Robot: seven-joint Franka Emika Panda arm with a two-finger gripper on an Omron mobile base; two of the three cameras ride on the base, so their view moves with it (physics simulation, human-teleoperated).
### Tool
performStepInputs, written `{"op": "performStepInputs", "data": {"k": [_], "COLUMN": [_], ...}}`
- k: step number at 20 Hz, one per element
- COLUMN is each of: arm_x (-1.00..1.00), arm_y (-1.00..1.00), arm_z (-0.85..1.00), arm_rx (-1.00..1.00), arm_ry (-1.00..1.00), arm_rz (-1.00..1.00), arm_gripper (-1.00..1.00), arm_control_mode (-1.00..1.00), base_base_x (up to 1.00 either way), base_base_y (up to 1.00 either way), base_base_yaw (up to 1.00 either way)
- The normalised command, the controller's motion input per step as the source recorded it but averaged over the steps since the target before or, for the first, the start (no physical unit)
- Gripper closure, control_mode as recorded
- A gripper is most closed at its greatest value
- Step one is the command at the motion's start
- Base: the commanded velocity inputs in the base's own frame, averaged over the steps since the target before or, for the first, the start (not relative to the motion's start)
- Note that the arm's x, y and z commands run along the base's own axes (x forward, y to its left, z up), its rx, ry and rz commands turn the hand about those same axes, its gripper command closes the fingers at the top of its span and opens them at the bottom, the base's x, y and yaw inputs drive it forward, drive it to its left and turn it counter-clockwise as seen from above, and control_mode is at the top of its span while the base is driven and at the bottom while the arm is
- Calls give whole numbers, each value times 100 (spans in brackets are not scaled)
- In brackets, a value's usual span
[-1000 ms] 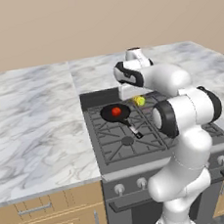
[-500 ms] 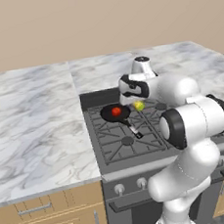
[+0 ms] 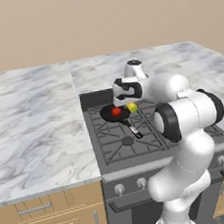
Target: Put the tomato and corn in the pan. Then turn on the rear left burner and set the heat to medium.
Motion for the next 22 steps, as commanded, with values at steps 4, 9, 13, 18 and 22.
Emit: {"op": "performStepInputs", "data": {"k": [4, 9, 13, 18, 22], "arm_x": [52, 39, 23, 15, 15], "arm_y": [4, 0, 0, 0, 0], "arm_z": [-8, -17, -19, -23, -28], "arm_rx": [0, 0, 0, 0, 0], "arm_ry": [8, 8, 6, 6, 7], "arm_rz": [0, 0, 0, 0, 0], "arm_gripper": [100, 100, 100, 100, 100], "arm_control_mode": [-100, -100, -100, -100, -100], "base_base_x": [0, 0, 0, 0, 0], "base_base_y": [0, 0, 0, 0, 0], "base_base_yaw": [0, 0, 0, 0, 0]}}
